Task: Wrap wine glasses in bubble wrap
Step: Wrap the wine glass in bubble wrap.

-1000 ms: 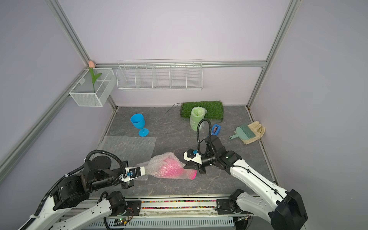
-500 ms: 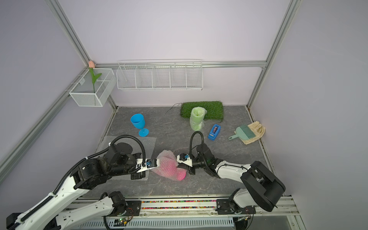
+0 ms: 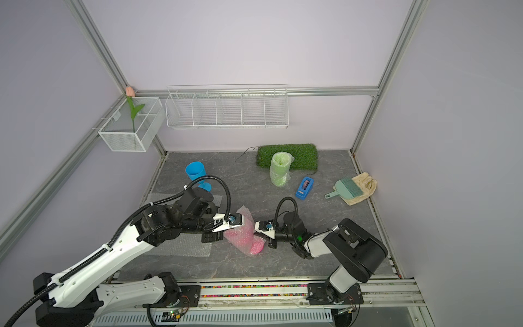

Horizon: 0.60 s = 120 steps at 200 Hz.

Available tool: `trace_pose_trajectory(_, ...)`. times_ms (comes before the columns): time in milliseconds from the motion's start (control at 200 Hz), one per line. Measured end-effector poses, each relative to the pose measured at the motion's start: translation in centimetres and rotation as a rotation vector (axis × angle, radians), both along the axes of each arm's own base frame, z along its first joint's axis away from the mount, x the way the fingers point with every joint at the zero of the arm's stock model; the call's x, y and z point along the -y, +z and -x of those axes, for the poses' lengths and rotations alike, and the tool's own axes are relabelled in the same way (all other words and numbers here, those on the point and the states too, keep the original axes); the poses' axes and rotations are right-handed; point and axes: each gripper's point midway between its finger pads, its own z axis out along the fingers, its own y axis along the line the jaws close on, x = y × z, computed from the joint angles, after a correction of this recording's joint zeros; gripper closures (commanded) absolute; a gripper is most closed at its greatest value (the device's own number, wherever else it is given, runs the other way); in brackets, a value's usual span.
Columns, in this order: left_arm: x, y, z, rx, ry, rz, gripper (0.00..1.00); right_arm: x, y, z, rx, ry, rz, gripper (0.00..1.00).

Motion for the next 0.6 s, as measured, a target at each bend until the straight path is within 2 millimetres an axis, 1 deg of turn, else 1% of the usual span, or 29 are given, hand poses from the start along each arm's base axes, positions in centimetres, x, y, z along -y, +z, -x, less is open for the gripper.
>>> trace_pose_trajectory(235,2.2,-2.5,-0.5,-0.084,-0.014,-0.069,1.0,0.5,-0.6,-0.2,-0.013,-0.012,0.019,0.93)
trace_pose_trajectory(450,3.6,-6.8,0.1,-0.222,-0.047,-0.184,1.0,0.5,-0.6,-0.3,-0.014,-0.013,0.019,0.93)
trace_pose_trajectory(600,4.3,-9.2,0.5,-0.304,-0.061,-0.232,1.0,0.5,-0.6,-0.2,-0.017,-0.012,0.02,0.93)
